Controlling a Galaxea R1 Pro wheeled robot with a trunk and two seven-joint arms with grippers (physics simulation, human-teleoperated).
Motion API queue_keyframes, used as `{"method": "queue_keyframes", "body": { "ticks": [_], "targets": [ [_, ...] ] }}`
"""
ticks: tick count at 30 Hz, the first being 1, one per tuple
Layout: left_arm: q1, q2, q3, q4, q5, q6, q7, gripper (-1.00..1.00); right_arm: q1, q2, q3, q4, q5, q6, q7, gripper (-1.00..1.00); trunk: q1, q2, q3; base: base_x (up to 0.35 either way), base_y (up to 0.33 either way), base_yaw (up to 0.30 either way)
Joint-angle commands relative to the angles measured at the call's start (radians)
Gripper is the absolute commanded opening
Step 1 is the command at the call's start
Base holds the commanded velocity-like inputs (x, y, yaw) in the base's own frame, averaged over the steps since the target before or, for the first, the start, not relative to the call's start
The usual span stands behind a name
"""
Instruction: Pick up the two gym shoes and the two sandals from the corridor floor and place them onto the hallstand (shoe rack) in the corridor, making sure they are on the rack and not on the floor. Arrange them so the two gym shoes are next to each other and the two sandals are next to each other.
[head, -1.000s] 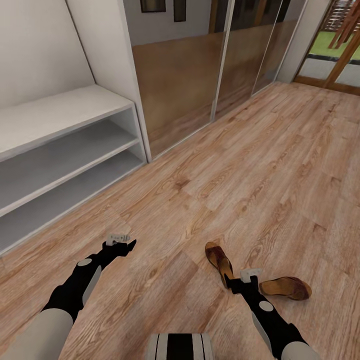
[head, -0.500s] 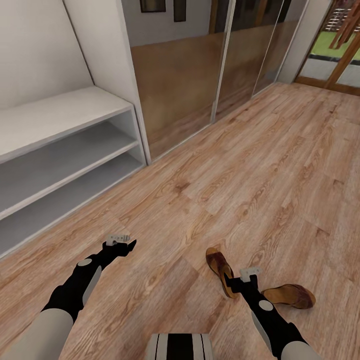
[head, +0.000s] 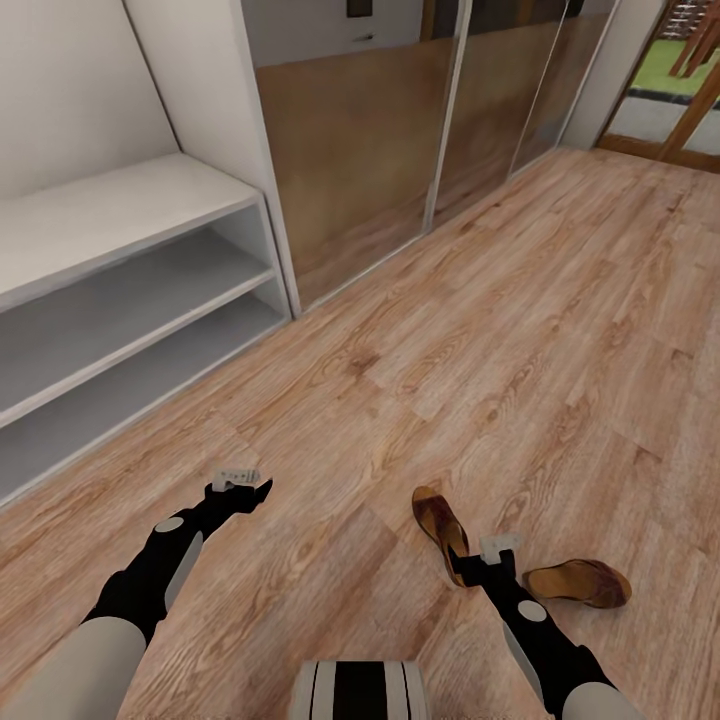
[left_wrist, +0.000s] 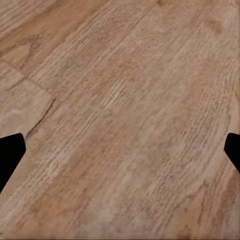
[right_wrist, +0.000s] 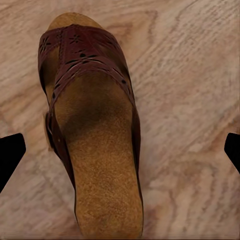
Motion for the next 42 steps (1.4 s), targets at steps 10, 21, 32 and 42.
{"method": "queue_keyframes", "body": {
  "ticks": [10,21,32,42],
  "targets": [
    [0.000,0.000,0.004,-0.001,0.006,0.009,-0.007,1.00,0.000,0.000,-0.008,-0.001,0.009,-0.004,0.007,1.00,0.004,-0.003,-0.044,0.000,0.000,0.000],
    [0.000,0.000,0.004,-0.001,0.006,0.009,-0.007,1.00,0.000,0.000,-0.009,-0.001,0.009,-0.004,0.007,1.00,0.009,-0.005,-0.103,0.000,0.000,0.000],
    [0.000,0.000,0.002,-0.006,0.006,0.009,-0.006,1.00,0.000,0.001,-0.008,-0.001,0.008,-0.004,0.007,1.00,0.014,-0.008,-0.163,0.000,0.000,0.000],
    [-0.001,-0.003,0.004,-0.119,0.007,0.028,0.000,1.00,0.000,0.002,-0.007,-0.002,0.008,-0.004,0.007,1.00,0.016,-0.009,-0.185,0.000,0.000,0.000]
  ]
}}
